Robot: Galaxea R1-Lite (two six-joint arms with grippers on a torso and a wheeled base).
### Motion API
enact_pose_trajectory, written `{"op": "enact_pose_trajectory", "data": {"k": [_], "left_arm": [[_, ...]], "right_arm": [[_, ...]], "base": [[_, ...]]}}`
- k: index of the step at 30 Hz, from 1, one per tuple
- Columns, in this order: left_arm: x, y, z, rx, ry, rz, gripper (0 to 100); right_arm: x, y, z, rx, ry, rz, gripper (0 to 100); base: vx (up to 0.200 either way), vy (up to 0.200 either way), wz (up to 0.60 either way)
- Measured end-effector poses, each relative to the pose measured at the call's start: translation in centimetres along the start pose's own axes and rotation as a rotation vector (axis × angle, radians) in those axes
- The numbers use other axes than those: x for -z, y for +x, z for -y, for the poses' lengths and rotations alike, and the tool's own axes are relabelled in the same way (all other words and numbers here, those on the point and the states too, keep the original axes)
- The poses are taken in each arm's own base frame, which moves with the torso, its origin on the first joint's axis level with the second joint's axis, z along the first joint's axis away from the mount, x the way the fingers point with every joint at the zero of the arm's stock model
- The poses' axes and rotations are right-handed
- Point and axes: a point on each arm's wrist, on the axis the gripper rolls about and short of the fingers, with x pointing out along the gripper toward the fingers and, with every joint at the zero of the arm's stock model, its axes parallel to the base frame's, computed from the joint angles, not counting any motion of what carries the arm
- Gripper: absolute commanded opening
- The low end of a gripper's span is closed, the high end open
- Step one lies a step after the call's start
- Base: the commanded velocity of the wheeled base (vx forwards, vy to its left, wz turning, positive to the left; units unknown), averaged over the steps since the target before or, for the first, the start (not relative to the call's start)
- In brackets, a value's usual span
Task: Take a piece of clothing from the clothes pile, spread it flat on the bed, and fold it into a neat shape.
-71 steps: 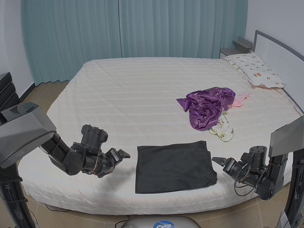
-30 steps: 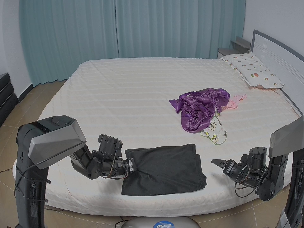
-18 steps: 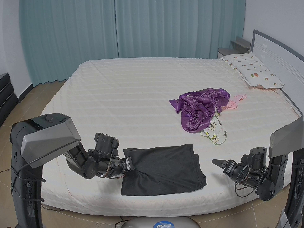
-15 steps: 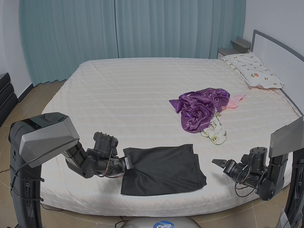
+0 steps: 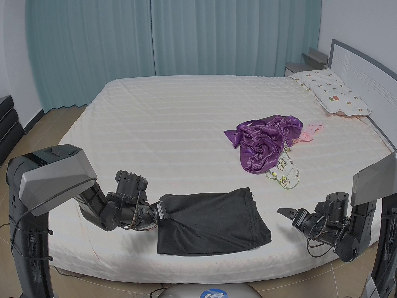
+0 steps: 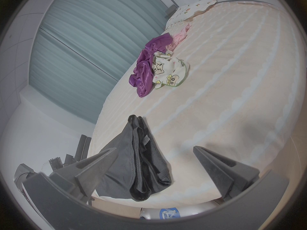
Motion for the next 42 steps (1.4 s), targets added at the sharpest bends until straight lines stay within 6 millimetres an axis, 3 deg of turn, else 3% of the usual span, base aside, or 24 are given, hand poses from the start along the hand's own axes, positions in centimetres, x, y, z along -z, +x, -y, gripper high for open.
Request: {"op": "enact_pose_trajectory", "data": {"k": [38, 42], "left_arm": [[-0.6, -1.7, -2.1, -0.045, -0.049, 0.021, 0], [-0.4, -1.7, -2.2, -0.048, -0.049, 0.015, 0]], "right_arm": [[0.2, 0.0, 0.0, 0.002, -0.001, -0.006, 100], [0.2, 0.1, 0.0, 0.001, -0.002, -0.009, 100]], "base": [[0.0, 0.2, 0.0], [0.0, 0.0, 0.0]]}}
